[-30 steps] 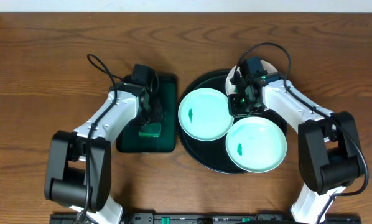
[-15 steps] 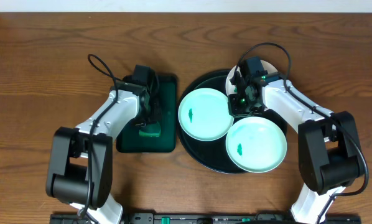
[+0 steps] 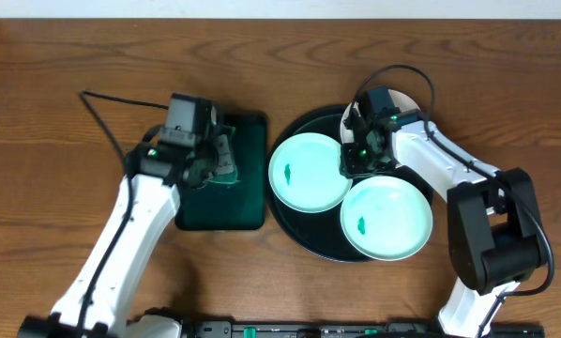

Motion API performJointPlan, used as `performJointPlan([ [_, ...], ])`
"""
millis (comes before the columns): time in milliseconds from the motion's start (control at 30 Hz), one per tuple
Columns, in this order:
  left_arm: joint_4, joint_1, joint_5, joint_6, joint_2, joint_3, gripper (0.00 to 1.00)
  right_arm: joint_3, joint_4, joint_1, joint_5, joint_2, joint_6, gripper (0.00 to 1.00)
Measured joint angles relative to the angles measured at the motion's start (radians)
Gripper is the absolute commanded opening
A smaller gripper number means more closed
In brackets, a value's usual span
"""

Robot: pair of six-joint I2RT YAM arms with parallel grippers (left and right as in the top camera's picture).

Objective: Clean dirty plates on tray and stack at the side

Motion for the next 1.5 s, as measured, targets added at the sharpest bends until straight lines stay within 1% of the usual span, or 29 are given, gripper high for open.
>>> performJointPlan([
  [133,-0.023,0.0,0.0,0.014,-0.025,0.0,0.07,0.0,0.005,0.006,0.005,0.0,-0.004,0.04],
  [167,-0.027,0.0,0.0,0.014,-0.024,0.0,0.07,0.0,0.005,0.007,0.012,0.0,-0.003,0.01],
  [933,-0.037,0.0,0.0,0.014,-0.022,0.0,0.07,-0.002,0.006,0.007,0.023,0.0,0.004,0.01],
  [1500,-0.037,0.0,-0.016,0.014,-0.022,0.0,0.07,-0.002,0.017,0.007,0.022,0.0,0.037,0.01],
])
